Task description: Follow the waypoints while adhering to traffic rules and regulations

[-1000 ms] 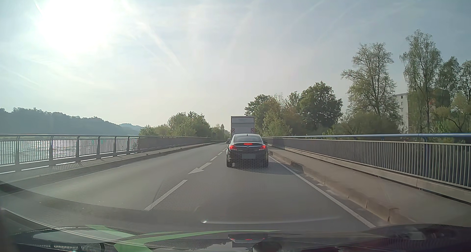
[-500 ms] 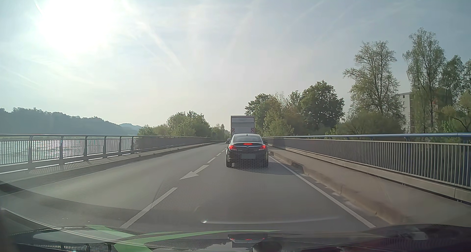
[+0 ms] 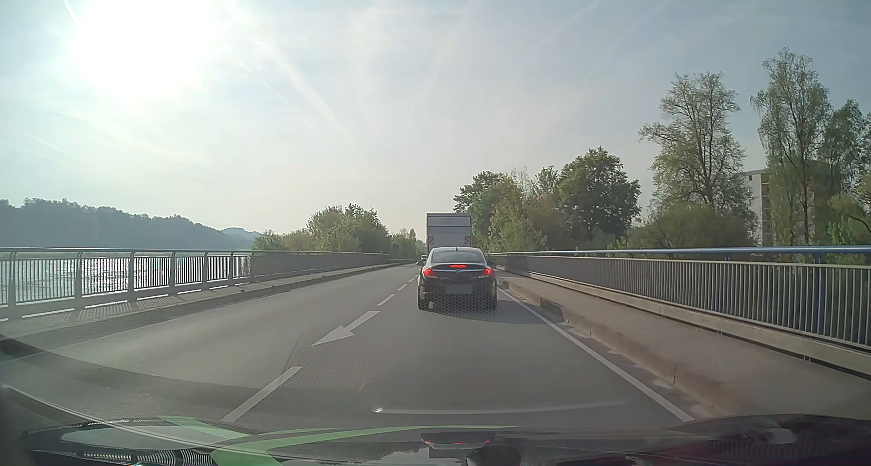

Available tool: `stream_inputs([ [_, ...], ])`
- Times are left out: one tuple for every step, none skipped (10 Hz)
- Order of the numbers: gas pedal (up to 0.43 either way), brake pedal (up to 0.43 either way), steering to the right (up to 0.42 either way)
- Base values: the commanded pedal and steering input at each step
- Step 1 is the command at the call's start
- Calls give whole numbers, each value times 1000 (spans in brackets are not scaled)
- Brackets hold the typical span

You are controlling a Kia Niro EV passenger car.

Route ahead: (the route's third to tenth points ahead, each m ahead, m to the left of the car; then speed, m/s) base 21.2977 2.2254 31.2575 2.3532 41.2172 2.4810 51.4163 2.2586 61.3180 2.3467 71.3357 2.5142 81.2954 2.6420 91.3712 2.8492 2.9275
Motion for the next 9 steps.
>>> stream_inputs([
  [8,0,-4],
  [8,0,-4],
  [8,0,-5],
  [0,0,-5],
  [0,0,-5],
  [0,0,-5],
  [0,0,-5],
  [0,0,-5],
  [0,0,-5],
])
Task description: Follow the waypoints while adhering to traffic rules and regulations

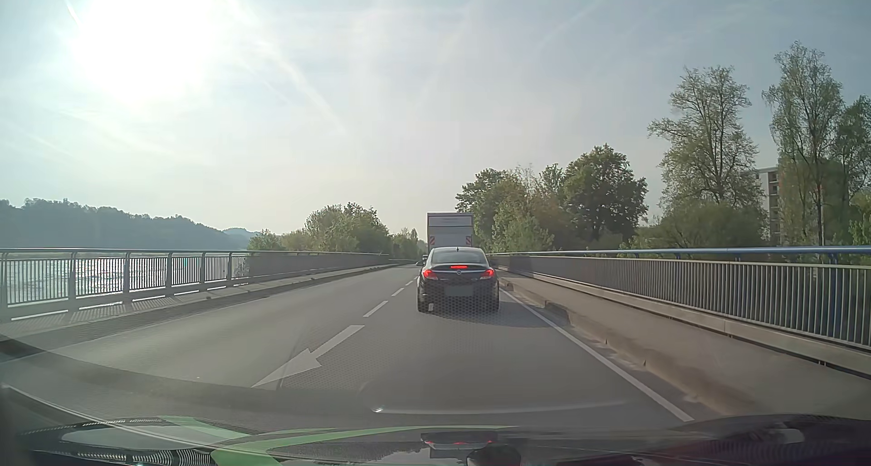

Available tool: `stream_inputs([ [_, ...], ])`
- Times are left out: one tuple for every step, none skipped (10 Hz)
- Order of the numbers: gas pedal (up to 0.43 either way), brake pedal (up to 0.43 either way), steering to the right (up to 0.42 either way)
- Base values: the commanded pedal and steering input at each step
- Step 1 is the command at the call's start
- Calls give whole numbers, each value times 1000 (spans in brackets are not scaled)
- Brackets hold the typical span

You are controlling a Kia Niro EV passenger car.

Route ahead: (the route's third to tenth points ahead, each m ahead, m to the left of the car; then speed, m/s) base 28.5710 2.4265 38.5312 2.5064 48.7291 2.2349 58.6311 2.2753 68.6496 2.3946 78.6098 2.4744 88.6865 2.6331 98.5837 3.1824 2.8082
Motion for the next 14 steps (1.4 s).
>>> stream_inputs([
  [0,0,-5],
  [0,0,-5],
  [0,0,-5],
  [0,0,-5],
  [0,0,-5],
  [0,0,-5],
  [0,0,-5],
  [0,0,-5],
  [0,0,-5],
  [0,0,-5],
  [0,0,-5],
  [0,0,-5],
  [0,0,-5],
  [0,0,-5],
])
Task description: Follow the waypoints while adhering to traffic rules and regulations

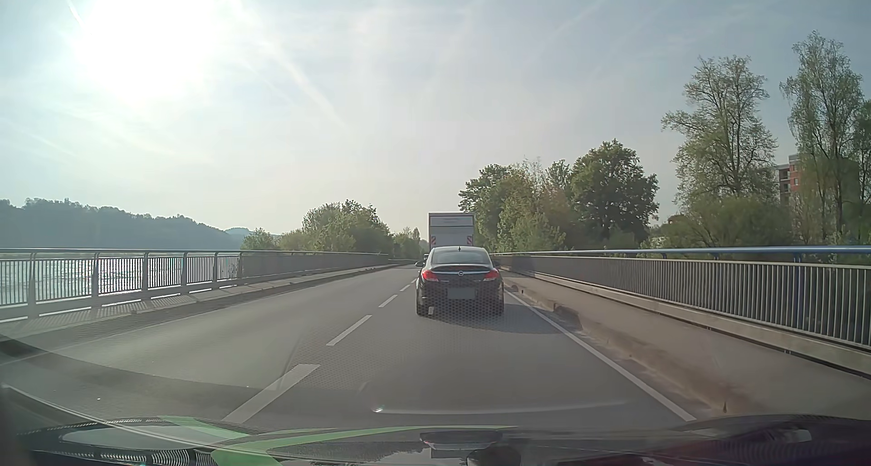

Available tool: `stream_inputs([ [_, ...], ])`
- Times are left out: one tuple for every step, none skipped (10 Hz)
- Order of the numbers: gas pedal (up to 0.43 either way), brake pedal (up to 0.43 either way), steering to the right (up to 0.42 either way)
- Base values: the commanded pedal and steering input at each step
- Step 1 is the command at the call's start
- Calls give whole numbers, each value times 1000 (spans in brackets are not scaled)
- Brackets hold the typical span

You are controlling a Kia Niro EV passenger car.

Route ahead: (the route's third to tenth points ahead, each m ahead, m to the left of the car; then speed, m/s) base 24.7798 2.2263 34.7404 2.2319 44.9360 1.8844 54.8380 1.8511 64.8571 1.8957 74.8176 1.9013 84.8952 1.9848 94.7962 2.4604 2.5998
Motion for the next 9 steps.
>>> stream_inputs([
  [0,0,-5],
  [0,0,-5],
  [0,0,-4],
  [0,0,-4],
  [0,0,-4],
  [0,0,-3],
  [0,0,-1],
  [0,0,0],
  [0,0,0],
])
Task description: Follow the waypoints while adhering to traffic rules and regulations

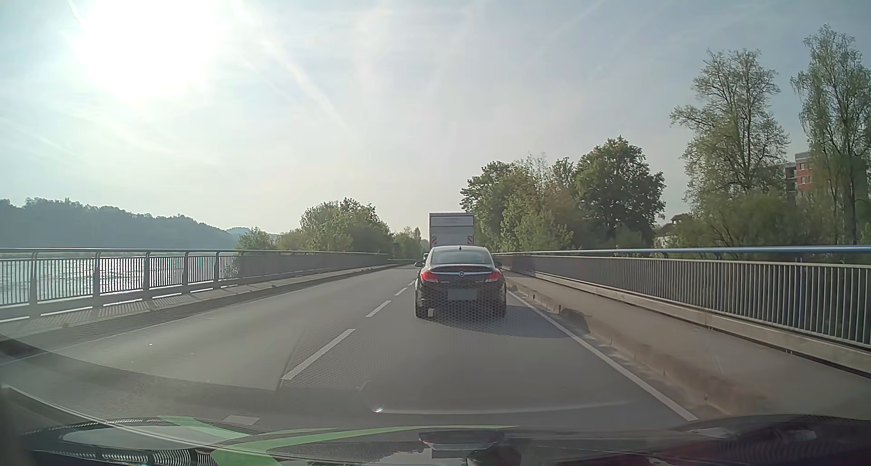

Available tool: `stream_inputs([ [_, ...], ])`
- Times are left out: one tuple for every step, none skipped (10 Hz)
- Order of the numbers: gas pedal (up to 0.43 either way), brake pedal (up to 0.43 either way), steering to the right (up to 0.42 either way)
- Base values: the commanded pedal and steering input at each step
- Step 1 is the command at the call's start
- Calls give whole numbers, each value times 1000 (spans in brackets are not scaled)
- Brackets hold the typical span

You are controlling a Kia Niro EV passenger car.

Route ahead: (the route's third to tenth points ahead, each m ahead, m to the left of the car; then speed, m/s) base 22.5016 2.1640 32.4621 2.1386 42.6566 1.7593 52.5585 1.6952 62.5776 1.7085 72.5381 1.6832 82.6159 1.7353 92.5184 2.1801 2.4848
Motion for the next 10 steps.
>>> stream_inputs([
  [0,0,0],
  [0,0,0],
  [20,0,-1],
  [20,0,0],
  [28,0,0],
  [47,0,0],
  [59,0,0],
  [59,0,0],
  [59,0,0],
  [59,0,0],
])
